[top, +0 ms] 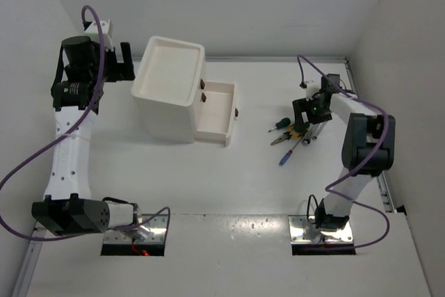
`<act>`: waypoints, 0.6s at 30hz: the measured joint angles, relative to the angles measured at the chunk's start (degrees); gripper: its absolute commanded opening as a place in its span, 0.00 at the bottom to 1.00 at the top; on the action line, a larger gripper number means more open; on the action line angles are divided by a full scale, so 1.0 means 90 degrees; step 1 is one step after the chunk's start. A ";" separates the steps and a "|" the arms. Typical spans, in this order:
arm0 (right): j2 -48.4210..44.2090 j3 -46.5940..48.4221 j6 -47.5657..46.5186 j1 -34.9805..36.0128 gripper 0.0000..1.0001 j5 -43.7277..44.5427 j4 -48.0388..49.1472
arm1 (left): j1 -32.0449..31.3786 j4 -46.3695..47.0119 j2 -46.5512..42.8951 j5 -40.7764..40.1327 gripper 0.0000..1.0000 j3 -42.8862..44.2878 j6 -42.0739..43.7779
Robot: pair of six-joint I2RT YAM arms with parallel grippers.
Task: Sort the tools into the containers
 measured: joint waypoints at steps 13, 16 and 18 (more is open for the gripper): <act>0.0255 -0.0063 -0.0041 0.0270 0.88 0.0279 0.0330 | 0.0000 0.0029 0.0138 0.0112 1.00 -0.0002 -0.0027; 0.0345 -0.0063 -0.0044 0.0296 0.88 0.0325 0.0359 | 0.0000 0.0029 0.0138 0.0119 1.00 -0.0002 -0.0027; 0.0408 -0.0063 -0.0044 0.0296 0.88 0.0325 0.0367 | 0.0000 0.0032 0.0138 0.0119 1.00 -0.0002 -0.0027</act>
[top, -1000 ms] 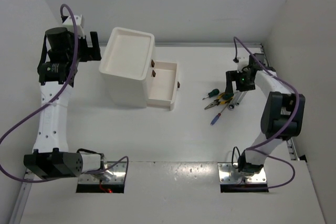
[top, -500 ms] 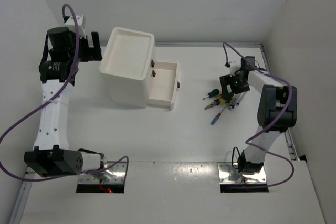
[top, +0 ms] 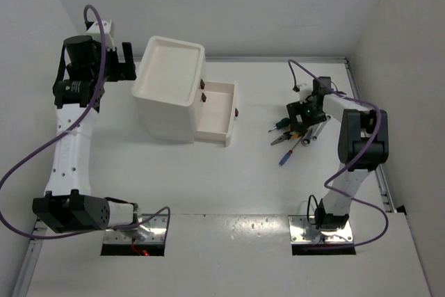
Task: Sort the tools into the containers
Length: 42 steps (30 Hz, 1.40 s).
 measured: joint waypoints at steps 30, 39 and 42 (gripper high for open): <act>-0.1049 0.0117 -0.0160 0.0007 0.21 -0.0449 -0.0386 | 0.0000 0.0000 0.0053 0.0080 1.00 0.0000 0.0000; -0.1450 0.0947 0.0357 0.0984 0.21 -0.2120 0.0027 | 0.0000 0.0005 0.0056 0.0119 1.00 0.0000 -0.0049; -0.1241 0.0998 0.0668 0.1705 0.21 -0.2380 0.0323 | 0.0000 0.0063 0.0104 0.0121 1.00 0.0000 -0.0080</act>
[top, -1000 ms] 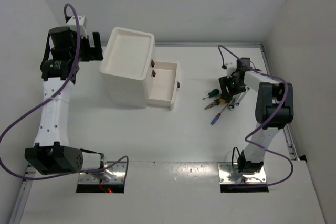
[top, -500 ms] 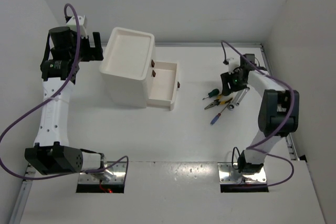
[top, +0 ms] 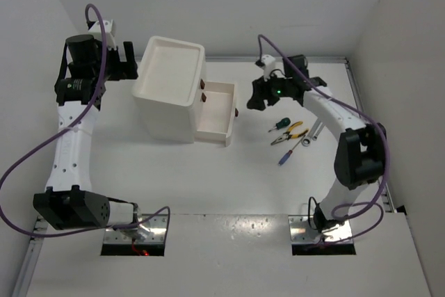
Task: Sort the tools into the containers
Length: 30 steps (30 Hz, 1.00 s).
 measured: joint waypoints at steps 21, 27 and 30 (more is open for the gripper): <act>0.2021 0.1212 0.0559 0.1804 0.75 0.0459 0.1025 | 0.0000 0.0073 0.0206 -0.0027 1.00 -0.0066 -0.0114; 0.1829 0.1132 0.0627 0.1894 0.85 0.0889 0.1188 | 0.0000 0.0070 0.0206 -0.0032 1.00 -0.0141 -0.0114; 0.1331 0.0896 0.0634 0.1824 0.85 0.1120 0.1163 | 0.0000 0.0066 0.0206 -0.0032 1.00 -0.0143 -0.0117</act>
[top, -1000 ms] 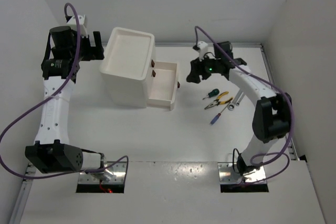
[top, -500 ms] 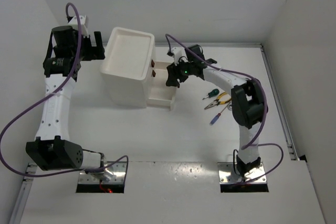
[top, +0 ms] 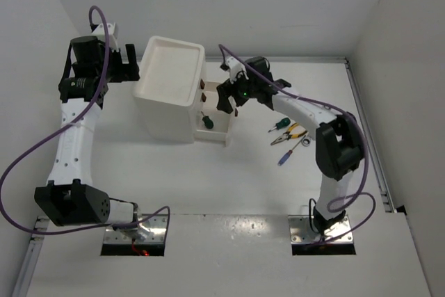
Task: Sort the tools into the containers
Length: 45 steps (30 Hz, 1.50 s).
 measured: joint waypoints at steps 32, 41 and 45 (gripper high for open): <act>-0.0680 -0.2319 -0.1171 -0.2317 0.99 0.1950 -0.0976 | 0.0000 0.0007 -0.0027 -0.0194 1.00 -0.0284 -0.0019; -0.0306 -0.2120 -0.1173 -0.2317 0.98 0.1865 -0.0947 | 0.0000 0.0017 -0.0027 -0.0238 1.00 -0.0328 -0.0017; -0.0265 -0.2091 -0.1175 -0.2317 0.96 0.1834 -0.0952 | 0.0000 0.0027 -0.0027 -0.0238 1.00 -0.0357 -0.0015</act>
